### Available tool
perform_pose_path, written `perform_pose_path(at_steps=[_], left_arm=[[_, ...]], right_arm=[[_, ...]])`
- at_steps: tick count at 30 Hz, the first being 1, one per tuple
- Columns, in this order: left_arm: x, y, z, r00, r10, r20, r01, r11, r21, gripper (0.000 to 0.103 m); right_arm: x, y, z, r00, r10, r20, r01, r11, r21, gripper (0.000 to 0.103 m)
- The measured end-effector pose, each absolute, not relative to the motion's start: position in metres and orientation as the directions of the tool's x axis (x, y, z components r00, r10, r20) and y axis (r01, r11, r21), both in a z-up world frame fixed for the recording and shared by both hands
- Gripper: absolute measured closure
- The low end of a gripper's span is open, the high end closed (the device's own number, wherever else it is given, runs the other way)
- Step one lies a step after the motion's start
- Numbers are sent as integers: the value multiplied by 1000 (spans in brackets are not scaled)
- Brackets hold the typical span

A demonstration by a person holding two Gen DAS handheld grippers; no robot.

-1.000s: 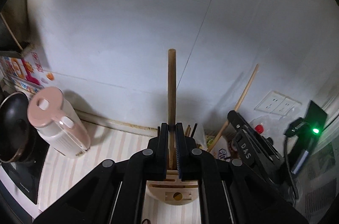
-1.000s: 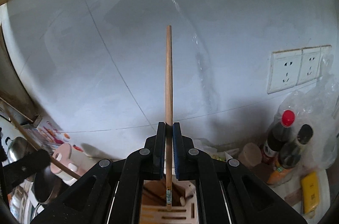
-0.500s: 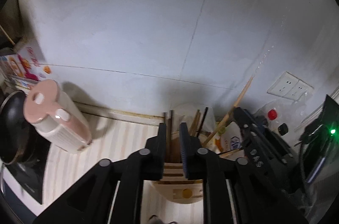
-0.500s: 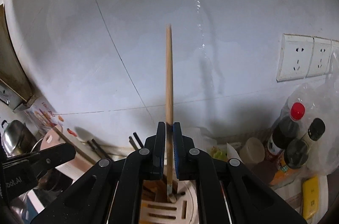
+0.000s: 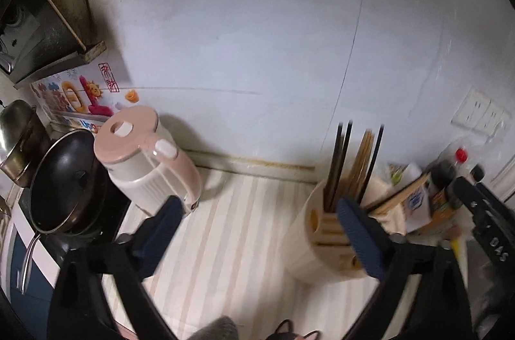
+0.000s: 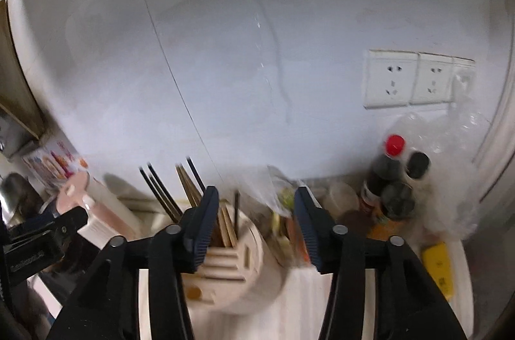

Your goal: Organize utensils

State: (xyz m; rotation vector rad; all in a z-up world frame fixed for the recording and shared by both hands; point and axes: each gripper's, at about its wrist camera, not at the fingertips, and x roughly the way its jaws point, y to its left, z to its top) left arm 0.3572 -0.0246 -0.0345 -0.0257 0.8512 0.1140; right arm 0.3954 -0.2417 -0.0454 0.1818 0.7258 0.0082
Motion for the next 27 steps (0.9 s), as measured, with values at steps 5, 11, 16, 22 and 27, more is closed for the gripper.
perform_pose_path(at_steps=[5,11,16,22,27], left_arm=[[349,-32,-47,653,124,-747,-98,992,79,0],[342,-38,-49,657,116,-745,-66,993,96,0],[333,-34,-43,666,86,-741,-47,996,74,0],[309,-30,-31,687,53,-725,-5,998,68,0],[278,-25,-14,713,38,-700,4,998,58,0]], right_arm=[[381,-243,-65,721,0,-693,99,990,102,15],[367,-246,-67,704,-84,-705,143,989,25,4],[353,-242,-58,705,-140,-695,182,983,-14,3],[322,-233,-41,717,-196,-669,233,972,-35,3],[286,-221,-24,740,-213,-638,251,967,-32,3]])
